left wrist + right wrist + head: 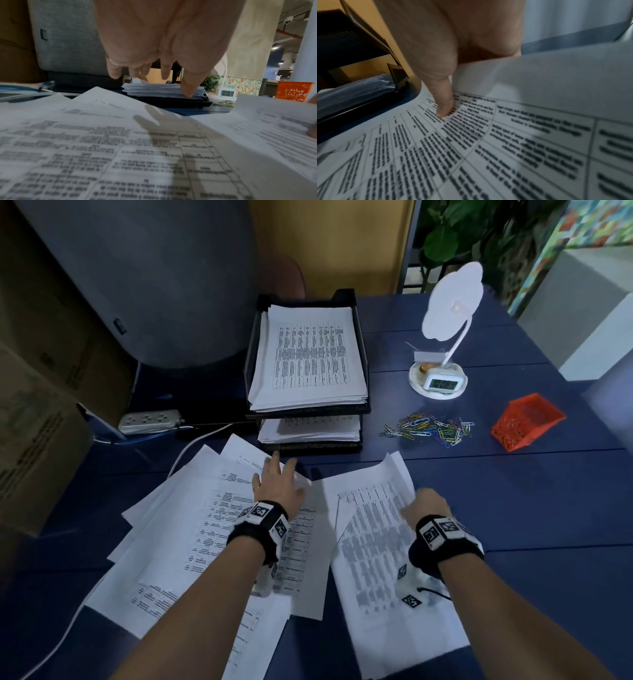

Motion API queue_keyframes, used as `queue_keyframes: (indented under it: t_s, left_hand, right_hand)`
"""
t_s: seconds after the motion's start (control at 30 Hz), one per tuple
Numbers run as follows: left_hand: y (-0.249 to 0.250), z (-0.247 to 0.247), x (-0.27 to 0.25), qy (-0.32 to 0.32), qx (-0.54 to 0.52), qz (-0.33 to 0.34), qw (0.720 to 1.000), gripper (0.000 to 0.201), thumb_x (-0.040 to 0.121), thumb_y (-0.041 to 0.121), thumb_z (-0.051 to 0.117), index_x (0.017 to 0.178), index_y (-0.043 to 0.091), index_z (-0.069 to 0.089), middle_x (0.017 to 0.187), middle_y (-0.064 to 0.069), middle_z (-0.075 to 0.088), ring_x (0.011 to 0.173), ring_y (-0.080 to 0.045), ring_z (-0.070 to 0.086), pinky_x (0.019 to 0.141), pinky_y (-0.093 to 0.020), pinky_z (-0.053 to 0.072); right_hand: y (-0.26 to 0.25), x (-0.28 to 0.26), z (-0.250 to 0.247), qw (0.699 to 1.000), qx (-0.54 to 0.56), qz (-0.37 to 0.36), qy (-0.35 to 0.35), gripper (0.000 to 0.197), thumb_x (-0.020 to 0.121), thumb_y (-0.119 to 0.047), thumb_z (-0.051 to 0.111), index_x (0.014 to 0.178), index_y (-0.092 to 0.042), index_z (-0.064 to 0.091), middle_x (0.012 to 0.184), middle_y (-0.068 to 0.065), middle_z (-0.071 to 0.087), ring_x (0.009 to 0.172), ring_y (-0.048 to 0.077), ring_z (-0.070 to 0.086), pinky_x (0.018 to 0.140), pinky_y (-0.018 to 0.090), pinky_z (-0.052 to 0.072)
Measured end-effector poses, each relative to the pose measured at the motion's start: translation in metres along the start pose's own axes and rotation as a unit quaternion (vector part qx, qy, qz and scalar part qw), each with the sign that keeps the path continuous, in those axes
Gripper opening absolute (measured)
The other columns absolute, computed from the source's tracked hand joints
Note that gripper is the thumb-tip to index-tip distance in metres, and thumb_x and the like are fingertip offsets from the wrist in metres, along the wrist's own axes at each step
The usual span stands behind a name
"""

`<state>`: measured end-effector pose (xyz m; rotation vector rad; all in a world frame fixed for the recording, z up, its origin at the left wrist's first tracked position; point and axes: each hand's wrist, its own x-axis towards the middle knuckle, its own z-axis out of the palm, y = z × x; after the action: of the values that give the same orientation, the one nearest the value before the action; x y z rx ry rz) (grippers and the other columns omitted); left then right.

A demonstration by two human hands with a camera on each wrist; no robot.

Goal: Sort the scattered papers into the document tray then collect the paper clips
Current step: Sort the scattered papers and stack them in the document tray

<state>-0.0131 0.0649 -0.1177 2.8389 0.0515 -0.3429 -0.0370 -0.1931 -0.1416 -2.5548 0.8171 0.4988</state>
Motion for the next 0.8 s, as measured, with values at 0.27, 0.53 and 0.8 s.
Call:
queue_keyframes:
  t_s: [0.27,0.53,0.8]
  left_hand:
    - [0.005,-0.011,0.001,-0.036,-0.219,-0.005,0.975,0.073,0.091,0.034,0.060,0.149,0.015,0.020,0.153,-0.009,0.027,0.136,-0.026,0.034,0.107,-0.035,0.034]
    - [0.029,-0.047,0.010,0.038,-0.563,0.000,0.825,0.059,0.088,0.021,0.066,0.134,0.009,0.031,0.116,-0.006,0.055,0.110,-0.021,0.056,0.080,-0.018,0.047]
    - [0.046,-0.102,0.014,0.159,-0.577,0.045,0.800,0.030,0.090,0.019,0.060,0.108,-0.001,0.047,0.114,-0.022,0.057,0.107,-0.028,0.057,0.099,-0.046,0.045]
  right_hand:
    - [-0.044,-0.027,-0.102,0.981,0.061,-0.181,0.043,0.015,0.075,-0.020,0.077,0.085,-0.012,0.070,0.082,0.007,0.063,0.084,0.027,0.061,0.073,0.030,0.046]
    - [-0.078,-0.050,-0.161,0.871,0.397,-0.291,0.004,0.030,0.074,-0.006,0.078,0.103,-0.010,0.071,0.093,0.004,0.073,0.089,0.023,0.070,0.083,0.035,0.056]
    - [-0.093,-0.056,-0.150,0.839,0.435,-0.326,-0.018,0.035,0.091,-0.001,0.056,0.126,-0.006,0.054,0.114,-0.001,0.066,0.106,0.010,0.062,0.099,0.029,0.046]
